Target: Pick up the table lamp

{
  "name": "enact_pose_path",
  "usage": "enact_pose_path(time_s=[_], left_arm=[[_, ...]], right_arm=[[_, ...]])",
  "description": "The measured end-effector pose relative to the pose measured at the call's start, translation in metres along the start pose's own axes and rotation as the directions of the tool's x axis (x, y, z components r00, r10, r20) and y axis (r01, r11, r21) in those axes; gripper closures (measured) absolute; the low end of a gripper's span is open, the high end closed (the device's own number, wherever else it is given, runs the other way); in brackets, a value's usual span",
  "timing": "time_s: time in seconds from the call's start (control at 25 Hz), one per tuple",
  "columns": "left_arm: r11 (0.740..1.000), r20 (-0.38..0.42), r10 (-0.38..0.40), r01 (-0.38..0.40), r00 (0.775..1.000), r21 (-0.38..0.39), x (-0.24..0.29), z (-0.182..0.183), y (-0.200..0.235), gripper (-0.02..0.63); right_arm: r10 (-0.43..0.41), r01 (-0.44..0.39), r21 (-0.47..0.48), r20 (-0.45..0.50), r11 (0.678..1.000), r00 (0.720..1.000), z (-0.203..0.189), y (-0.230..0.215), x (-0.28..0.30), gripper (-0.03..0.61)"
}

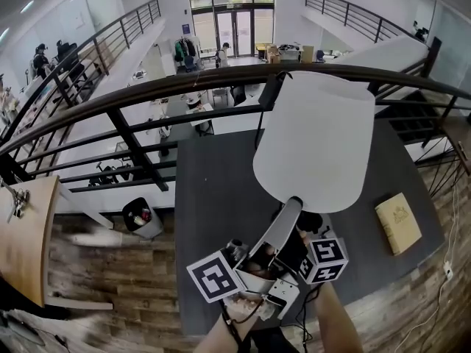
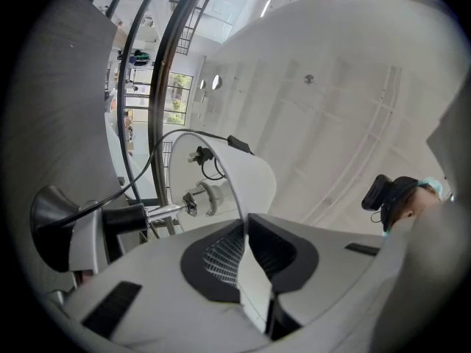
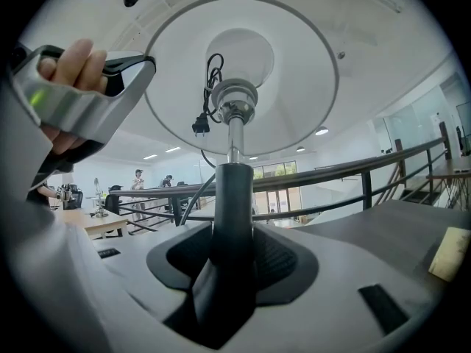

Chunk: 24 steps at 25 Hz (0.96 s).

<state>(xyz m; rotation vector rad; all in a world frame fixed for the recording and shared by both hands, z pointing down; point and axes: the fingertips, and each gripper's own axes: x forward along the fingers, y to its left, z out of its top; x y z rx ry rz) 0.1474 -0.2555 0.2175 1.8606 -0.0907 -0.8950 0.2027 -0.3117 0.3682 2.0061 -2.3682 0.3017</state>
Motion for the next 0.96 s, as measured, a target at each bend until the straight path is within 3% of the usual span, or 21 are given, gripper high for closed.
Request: enact_pose_path(time_s=[0.96], left_arm=[[1.0,-0.014,-0.008,0.008,1.0,0.004,-0.008,-0.023,-0.017,0.565]], right_arm=[[-0.009,0.009,-0.002,0.014,1.0,1.0,0.003,0.001,-0.027,0.381]])
